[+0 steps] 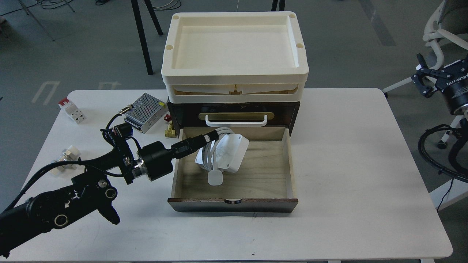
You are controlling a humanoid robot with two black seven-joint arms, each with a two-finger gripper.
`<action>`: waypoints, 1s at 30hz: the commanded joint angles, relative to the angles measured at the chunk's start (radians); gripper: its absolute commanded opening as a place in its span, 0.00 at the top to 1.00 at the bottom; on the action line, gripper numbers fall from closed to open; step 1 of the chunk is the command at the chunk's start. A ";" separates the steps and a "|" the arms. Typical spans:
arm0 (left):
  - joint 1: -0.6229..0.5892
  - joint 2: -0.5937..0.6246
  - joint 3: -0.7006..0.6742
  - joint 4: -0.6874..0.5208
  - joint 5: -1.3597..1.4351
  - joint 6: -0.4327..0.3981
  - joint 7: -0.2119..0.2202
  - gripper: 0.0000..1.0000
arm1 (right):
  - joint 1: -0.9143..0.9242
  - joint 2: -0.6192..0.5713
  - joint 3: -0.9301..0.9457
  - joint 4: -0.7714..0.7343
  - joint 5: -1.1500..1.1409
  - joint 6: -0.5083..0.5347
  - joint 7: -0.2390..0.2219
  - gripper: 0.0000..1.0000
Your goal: Put charging cable into cabinet
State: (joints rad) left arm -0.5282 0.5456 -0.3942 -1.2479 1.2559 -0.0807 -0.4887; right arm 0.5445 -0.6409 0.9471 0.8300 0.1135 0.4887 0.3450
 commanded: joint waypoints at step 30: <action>-0.053 0.139 -0.420 0.377 -1.287 -0.408 0.000 0.00 | 0.057 0.073 0.024 0.143 -0.017 0.000 0.000 0.00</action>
State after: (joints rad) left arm -0.5756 0.7063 -0.8158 -0.8884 -0.0302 -0.4890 -0.4886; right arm 0.6077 -0.5632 0.9626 0.9689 0.0950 0.4887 0.3447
